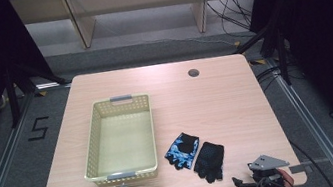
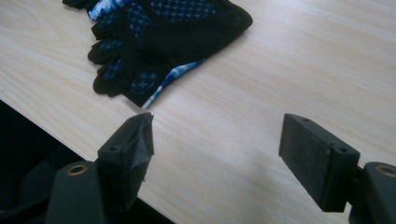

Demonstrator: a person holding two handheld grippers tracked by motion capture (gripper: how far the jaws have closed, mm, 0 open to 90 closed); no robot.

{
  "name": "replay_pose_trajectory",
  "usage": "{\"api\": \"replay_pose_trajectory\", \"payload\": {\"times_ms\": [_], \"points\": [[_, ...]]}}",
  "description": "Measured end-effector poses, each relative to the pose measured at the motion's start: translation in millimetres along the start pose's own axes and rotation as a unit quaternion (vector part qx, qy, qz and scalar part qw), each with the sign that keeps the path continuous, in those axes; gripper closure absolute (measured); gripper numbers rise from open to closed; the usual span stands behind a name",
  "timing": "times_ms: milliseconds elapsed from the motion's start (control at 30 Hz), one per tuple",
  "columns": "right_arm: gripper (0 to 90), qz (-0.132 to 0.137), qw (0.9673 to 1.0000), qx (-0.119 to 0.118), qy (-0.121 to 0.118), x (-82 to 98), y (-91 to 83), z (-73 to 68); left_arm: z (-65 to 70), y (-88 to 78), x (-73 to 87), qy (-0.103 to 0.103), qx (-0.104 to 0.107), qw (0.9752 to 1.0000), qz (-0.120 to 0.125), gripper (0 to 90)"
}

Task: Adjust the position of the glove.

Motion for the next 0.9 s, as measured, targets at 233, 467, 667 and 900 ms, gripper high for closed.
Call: {"api": "replay_pose_trajectory", "payload": {"times_ms": [233,467,667,900], "points": [[36.5,0.020,0.9994,-0.015,-0.025,-6.8,0.6,-1.7,0.1,1.3,-0.6,0.008,0.001,1.0000,0.002,15.9],[73.4,0.066,0.9967,-0.011,-0.045,-33.3,-0.5,-2.3,0.1,1.9,-0.8,0.006,0.002,1.0000,0.001,15.9],[88.2,0.071,0.9941,-0.002,-0.082,-50.8,10.5,2.1,1.5,2.5,-0.2,-0.002,0.002,1.0000,0.000,15.9],[90.0,0.075,0.9934,-0.006,-0.086,-67.2,33.1,12.4,0.4,3.2,-0.4,-0.007,0.001,1.0000,0.002,15.9]]}}
Point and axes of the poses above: each handheld gripper's, and its own axes: y roughly forward along the jaws, x roughly out of its underside, z roughly to its right, the point moved 9 cm from there along y, roughly forward along the jaws, and after that the axes turned 8 degrees about z, right-handed, at the moved point
